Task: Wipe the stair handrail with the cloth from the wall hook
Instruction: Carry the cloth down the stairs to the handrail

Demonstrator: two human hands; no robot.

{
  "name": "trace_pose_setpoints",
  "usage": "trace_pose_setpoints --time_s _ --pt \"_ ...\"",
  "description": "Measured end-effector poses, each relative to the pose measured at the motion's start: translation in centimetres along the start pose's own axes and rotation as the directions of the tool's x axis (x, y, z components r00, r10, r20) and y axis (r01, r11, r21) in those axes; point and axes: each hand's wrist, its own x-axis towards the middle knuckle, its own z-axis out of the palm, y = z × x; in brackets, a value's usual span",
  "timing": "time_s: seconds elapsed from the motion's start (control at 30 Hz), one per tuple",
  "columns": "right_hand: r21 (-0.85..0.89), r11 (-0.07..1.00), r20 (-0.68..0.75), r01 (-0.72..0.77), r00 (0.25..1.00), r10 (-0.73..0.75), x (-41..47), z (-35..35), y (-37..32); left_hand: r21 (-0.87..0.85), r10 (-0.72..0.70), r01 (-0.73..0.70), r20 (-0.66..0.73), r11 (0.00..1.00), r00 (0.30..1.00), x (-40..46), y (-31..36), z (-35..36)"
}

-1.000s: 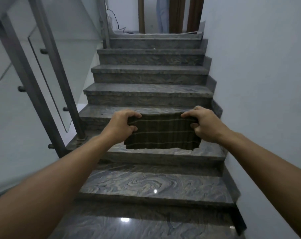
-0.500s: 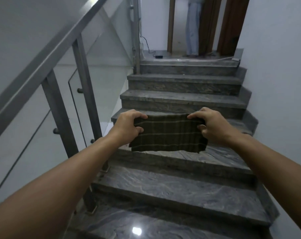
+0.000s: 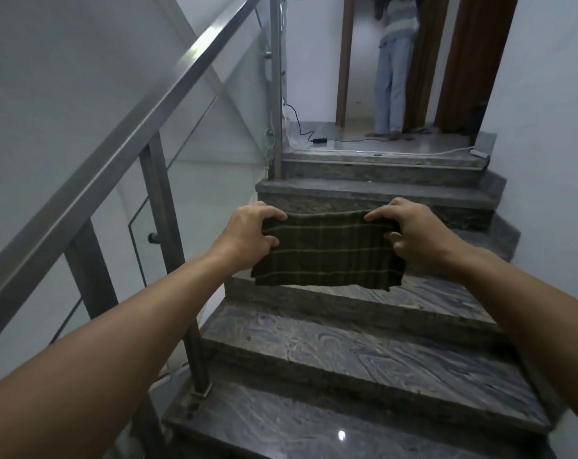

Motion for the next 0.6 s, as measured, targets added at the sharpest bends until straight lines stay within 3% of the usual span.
trace_pose_setpoints --time_s 0.6 --pt "0.043 0.996 0.031 0.084 0.996 -0.085 28.1 -7.2 5.0 0.071 -0.085 0.089 -0.065 0.993 0.994 25.8 -0.3 -6.7"
